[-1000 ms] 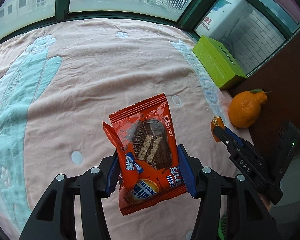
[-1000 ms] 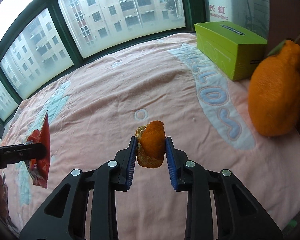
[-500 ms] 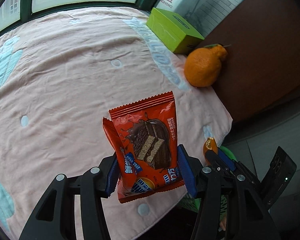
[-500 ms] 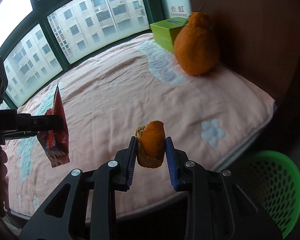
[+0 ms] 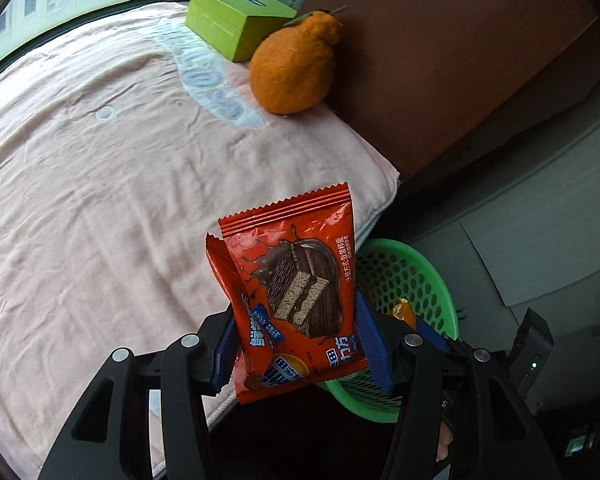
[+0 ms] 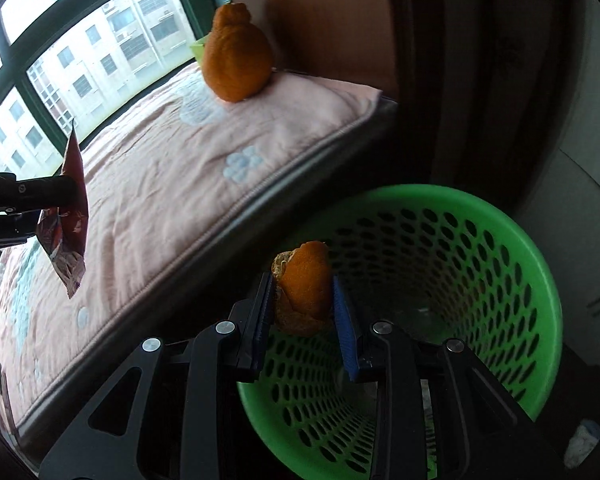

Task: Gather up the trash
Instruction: 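Carry the wrapper and the orange peel to the green basket, then release the peel and the wrapper into the green basket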

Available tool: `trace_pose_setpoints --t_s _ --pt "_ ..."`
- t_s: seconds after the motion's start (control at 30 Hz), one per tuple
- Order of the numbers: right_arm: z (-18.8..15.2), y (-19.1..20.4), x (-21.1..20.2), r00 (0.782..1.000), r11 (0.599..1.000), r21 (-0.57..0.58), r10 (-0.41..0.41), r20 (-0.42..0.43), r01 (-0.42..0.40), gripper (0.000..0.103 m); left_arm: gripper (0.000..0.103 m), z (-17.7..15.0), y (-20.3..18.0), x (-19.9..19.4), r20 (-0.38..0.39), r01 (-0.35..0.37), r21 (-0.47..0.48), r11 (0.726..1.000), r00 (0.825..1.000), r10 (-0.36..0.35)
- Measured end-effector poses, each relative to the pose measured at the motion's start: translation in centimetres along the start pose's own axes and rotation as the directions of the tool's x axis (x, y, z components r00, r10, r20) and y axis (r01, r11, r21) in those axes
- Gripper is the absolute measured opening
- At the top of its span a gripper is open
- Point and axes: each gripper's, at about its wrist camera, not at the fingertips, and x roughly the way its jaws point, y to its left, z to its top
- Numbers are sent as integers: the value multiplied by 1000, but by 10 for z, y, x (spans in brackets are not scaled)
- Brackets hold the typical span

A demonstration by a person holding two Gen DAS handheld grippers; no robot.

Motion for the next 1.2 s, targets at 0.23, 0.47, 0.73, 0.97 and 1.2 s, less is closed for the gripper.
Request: trace_pose_setpoints --t_s 0.23,0.47,0.73,0.97,1.2 --pt "-13 -41 -15 999 996 80 -52 5 51 34 52 -5 -35 27 -61 21 62 998 998 -17" --pt "-20 -61 -31 998 991 121 -61 32 57 44 52 -15 -62 47 -112 50 117 992 993 -37" --pt "-27 -71 -54 995 987 155 -63 81 50 59 52 -22 -87 68 -154 91 147 985 986 -68" --pt "-30 -76 -63 993 985 166 -68 98 51 61 52 -27 -102 85 -179 108 168 980 981 -77" --pt "-33 -82 -67 992 982 185 -67 103 47 62 64 -32 -107 96 -196 124 171 977 976 -90"
